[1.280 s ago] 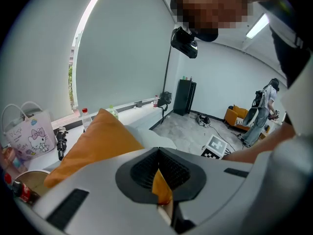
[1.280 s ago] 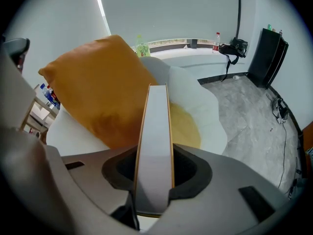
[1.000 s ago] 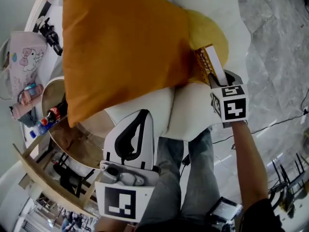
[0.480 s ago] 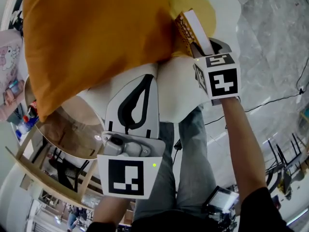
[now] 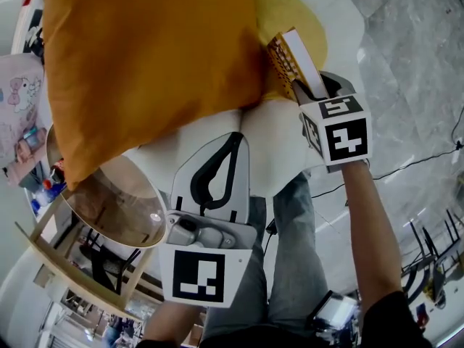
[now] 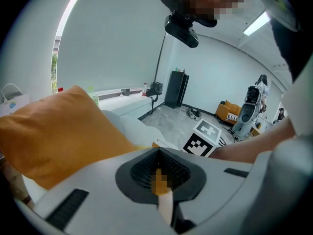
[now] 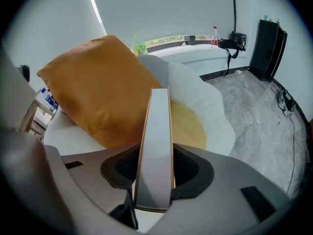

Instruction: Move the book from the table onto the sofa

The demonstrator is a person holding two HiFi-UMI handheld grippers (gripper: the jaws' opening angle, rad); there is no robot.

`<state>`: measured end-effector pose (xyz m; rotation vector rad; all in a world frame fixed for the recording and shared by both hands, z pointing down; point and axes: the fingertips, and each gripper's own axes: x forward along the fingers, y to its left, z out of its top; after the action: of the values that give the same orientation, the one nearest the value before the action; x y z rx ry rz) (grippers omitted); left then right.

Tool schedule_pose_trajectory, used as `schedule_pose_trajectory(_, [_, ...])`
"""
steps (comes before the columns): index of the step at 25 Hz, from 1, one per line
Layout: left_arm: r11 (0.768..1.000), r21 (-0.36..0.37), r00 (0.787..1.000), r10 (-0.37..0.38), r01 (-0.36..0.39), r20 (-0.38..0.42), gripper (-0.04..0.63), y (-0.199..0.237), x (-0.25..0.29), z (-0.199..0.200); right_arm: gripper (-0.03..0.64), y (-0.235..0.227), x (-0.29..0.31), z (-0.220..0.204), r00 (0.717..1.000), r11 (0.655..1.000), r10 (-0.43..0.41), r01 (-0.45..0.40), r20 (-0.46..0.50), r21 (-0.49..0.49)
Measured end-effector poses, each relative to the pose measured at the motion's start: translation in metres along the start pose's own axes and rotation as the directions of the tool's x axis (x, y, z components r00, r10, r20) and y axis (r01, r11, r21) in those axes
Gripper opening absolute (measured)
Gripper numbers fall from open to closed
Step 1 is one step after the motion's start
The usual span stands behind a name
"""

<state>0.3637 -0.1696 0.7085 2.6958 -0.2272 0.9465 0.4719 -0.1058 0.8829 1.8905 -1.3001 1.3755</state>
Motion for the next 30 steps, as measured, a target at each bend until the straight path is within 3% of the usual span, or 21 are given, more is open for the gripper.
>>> schedule_pose_trajectory(13, [0.999,0.038,1.0,-0.014,0.013,0.021,0.006,-0.021,-0.003,0.032,0.183,0.016,-0.032,0.004,0.996,0.994,0.09,-0.091,-0.014,-0.055])
schedule_pose_trajectory(30, [0.994,0.105,0.996,-0.012,0.003,0.085,0.006,-0.03,-0.037,0.083,0.179,0.017,-0.094,0.031,0.998,0.994,0.059,-0.056,0.029,-0.089])
